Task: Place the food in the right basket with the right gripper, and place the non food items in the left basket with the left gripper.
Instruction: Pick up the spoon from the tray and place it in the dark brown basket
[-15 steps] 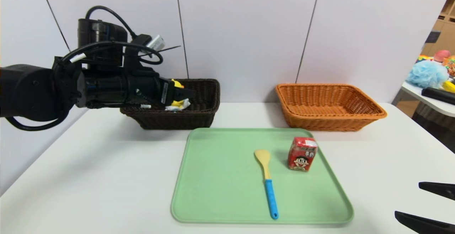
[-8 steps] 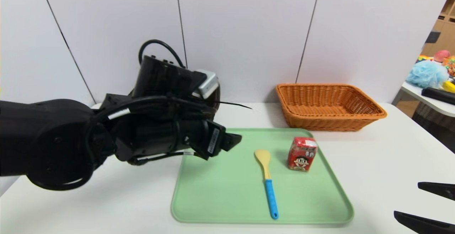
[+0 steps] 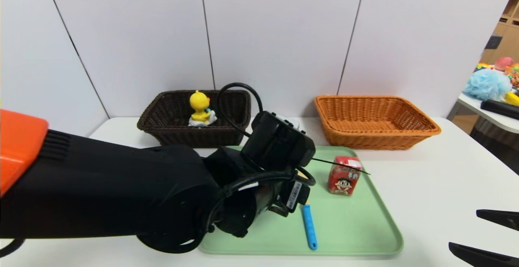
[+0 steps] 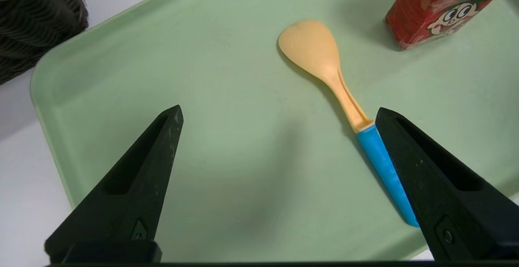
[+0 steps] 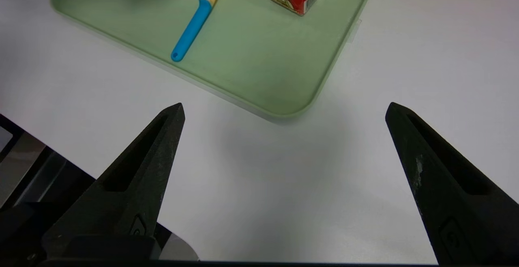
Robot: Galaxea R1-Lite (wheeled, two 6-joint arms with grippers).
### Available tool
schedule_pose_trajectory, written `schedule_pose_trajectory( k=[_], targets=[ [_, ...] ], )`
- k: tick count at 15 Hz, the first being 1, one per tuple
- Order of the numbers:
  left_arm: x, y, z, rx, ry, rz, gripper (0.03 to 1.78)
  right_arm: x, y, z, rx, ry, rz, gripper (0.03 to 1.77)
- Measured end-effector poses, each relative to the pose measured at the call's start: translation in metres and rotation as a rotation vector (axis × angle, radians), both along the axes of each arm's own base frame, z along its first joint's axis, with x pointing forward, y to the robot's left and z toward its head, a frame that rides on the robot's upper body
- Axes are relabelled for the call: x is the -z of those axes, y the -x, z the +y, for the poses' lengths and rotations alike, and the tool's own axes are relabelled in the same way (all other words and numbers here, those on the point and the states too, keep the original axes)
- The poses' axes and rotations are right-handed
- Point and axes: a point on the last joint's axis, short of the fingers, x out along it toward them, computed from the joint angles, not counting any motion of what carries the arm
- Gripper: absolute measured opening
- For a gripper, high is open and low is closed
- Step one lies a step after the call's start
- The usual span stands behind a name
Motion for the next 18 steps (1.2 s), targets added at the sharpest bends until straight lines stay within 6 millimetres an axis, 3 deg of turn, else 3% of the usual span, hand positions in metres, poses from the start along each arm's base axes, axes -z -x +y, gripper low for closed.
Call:
schedule_pose_trajectory(
  k=[8, 18],
  targets=[
    [0.004, -0.009, -0.039, -0.150, -0.022, 0.114, 1.69, 0.005, 0.001, -0.001, 0.007, 0.002, 0.018, 1.71],
    [0.002, -0.011, -0.057, -0.280, -0.090, 0.353, 1.69, 0.008, 0.002, -0.001, 0.009, 0.002, 0.026, 1.71]
  ],
)
